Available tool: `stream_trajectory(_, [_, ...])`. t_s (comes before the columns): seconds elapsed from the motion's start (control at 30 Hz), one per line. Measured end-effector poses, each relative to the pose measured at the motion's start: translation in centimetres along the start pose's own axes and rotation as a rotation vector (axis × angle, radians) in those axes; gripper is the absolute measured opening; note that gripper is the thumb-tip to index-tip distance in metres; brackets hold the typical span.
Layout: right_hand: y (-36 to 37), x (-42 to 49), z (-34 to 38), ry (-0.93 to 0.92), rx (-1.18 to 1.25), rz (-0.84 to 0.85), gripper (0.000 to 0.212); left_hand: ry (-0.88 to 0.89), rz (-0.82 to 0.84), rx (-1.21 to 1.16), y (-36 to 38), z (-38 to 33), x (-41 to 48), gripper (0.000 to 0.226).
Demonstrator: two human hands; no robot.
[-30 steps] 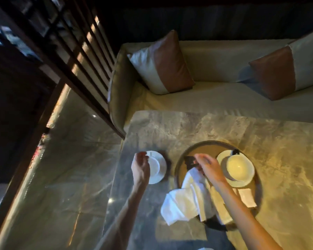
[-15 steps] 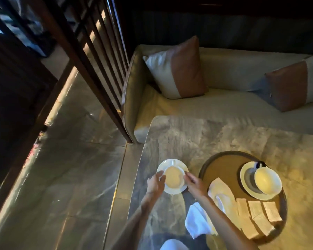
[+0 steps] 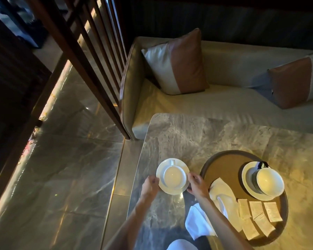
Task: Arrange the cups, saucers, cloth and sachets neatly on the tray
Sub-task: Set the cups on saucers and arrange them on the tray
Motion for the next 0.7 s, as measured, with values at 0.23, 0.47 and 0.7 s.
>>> stream_trajectory(0.23, [-0.1,1.3,-1.0,0.113,0.011,-0.059,0.026,-0.194,-0.037,-0.294,1.0,1.2,0.4,0.023])
stream_trajectory(0.47, [-0.3,2.2,-0.6,0.15,-0.076,-0.091,0.02,-0.241,-0.112,-0.394,0.7,1.1,-0.1,0.023])
stream_trajectory(0.7, [-0.7,1.3,0.1,0.098,-0.116,-0.063,0.026,-0.243,-0.154,-0.363,0.4,0.9,-0.8,0.011])
Point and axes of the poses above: each hand's wrist, its own x-axis towards the middle knuckle, its own y-axis out of the palm, z = x × y, the point moved 4 cm from there along x, towards the middle knuckle, and after that the axes turned 7 degrees about -z, right-handed, at the moved point
